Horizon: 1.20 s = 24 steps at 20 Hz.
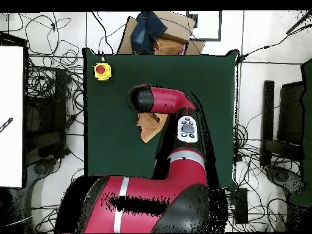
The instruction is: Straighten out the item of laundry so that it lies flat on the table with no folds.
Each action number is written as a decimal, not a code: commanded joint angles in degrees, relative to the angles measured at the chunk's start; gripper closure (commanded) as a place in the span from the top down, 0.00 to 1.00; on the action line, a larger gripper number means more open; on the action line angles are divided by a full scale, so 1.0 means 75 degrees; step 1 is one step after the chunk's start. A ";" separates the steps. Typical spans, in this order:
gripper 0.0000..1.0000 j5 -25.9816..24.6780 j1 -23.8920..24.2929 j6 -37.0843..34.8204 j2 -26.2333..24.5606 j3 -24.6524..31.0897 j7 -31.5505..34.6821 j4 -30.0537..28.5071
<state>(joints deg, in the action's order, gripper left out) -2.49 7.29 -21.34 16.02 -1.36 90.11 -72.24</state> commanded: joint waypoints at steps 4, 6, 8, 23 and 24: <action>1.00 -0.0183 -0.0123 0.0262 -0.0494 -0.0020 0.1111 0.0154; 1.00 -0.0231 -0.0049 0.0418 -0.0537 0.0031 0.1079 0.0101; 1.00 -0.0254 -0.0022 0.0503 -0.0567 0.0032 0.1077 0.0082; 1.00 -0.0223 -0.0190 0.0424 -0.0625 -0.0149 0.1119 0.0157; 1.00 -0.0232 -0.0190 0.0444 -0.0615 -0.0158 0.1122 0.0137</action>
<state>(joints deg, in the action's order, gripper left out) -2.49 6.99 -19.78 12.42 -1.43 90.11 -70.64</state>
